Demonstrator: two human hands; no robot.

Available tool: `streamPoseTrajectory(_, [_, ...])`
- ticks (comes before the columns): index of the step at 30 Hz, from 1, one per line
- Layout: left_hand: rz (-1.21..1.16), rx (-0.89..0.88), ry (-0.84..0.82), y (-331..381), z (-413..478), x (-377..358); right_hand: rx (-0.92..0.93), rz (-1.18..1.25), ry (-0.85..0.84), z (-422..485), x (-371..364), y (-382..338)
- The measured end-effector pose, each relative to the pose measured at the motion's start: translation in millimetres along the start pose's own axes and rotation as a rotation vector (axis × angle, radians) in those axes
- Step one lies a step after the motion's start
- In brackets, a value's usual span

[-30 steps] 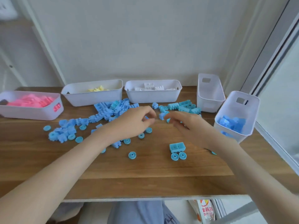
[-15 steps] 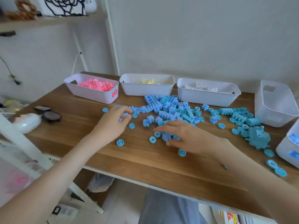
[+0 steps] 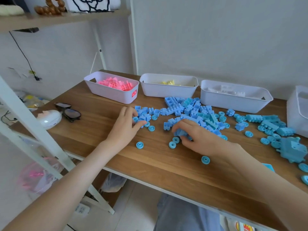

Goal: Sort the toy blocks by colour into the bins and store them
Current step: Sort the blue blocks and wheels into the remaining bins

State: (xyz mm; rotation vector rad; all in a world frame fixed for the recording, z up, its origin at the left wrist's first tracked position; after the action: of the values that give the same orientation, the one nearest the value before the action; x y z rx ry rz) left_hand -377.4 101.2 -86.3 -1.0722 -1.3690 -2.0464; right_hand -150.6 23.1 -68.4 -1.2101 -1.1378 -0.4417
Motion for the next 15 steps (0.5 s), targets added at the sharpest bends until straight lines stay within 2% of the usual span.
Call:
streamPoseTrajectory(6, [0.104, -0.093, -0.126, 2.9, -0.2, -6.4, -0.046, 0.086, 0.055, -1.5, 1.1, 3.5])
streamPoseTrajectory(15, [0.104, -0.106, -0.1, 2.7, -2.0, -7.8, -0.04, 0.082, 0.124, 2.4, -0.8, 2.0])
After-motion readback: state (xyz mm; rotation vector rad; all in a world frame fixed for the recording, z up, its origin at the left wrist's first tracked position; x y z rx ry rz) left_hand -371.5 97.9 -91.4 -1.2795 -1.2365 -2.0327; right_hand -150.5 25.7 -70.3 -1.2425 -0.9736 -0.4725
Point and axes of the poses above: each hand's wrist, its own z-axis towards the middle knuckle, its own x-axis out of the back of the hand, y = z × x, the point moved 2 cm from there along z, towards the middle knuckle, and after that the axes turned 9 degrees about -y, right-handed, at the moved point
